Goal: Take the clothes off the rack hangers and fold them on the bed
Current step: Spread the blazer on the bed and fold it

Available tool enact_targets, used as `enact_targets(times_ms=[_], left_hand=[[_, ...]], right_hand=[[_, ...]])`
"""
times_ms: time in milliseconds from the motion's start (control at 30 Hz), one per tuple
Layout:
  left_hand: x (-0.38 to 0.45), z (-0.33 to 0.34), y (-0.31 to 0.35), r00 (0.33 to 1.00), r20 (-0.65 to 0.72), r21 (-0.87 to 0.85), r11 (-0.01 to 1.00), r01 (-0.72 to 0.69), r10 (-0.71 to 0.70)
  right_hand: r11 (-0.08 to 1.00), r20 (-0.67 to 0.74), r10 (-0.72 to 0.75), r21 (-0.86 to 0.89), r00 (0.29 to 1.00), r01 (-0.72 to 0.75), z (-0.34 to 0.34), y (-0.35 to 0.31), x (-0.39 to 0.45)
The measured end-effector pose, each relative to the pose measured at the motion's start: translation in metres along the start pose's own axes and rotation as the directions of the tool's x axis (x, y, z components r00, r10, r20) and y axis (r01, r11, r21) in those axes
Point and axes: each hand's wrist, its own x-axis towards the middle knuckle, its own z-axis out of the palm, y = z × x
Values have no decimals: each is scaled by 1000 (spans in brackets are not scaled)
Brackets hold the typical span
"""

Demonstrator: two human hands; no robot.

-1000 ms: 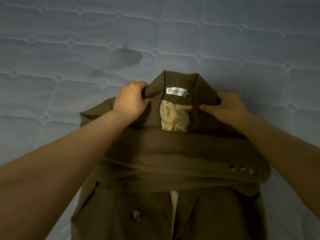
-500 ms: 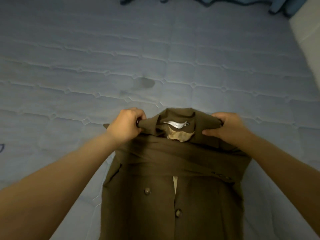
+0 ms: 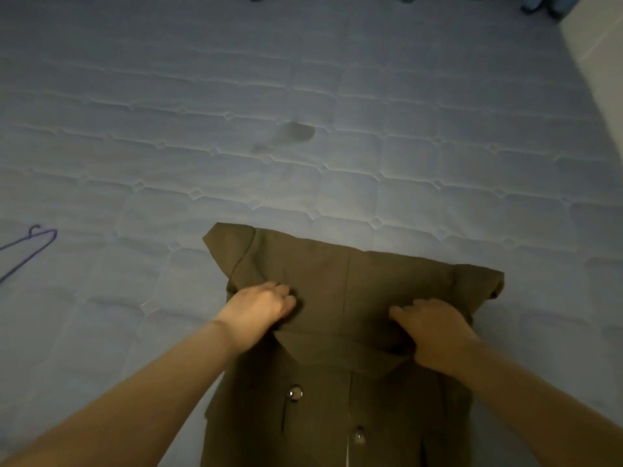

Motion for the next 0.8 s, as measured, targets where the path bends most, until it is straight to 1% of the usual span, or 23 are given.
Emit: enact_targets(times_ms=[67,167,300,367,500,600,667,700,767,800], left_hand=[[-7,15,11,999,25,25,999,48,-48],[-20,41,29,994,75,44,996,74,-78],[-33,69,55,981,178,46,997,68,-75],[-37,78,66,977,197,19,996,82,-85],[-43,92,78,970,215,-11,993,116,-111],[-46,97,79,968,223,28,993,112,-115],[-50,99,79,976,182,34,992,118,-123],[-54,99,80,984,130,27,992,122,-125],[-61,102,80,994,-26,35,994,103,-102],[-63,104,81,993,-70,52,993,101,-98]], right_hand=[[1000,42,13,-17,999,-13,20,-10,-1],[999,52,35,-24,998,-34,53,-19,-8],[999,73,26,-37,997,-23,80,-19,-21],[999,77,21,-32,997,-19,90,-19,-28],[999,83,35,33,996,-38,109,-22,-33],[993,111,15,111,994,-28,123,-28,-36],[992,81,-18,125,997,8,132,-32,-37],[990,25,-28,137,999,24,134,-33,-39],[980,-115,-50,188,992,71,135,-35,-42],[972,-165,-69,211,984,103,134,-37,-44]])
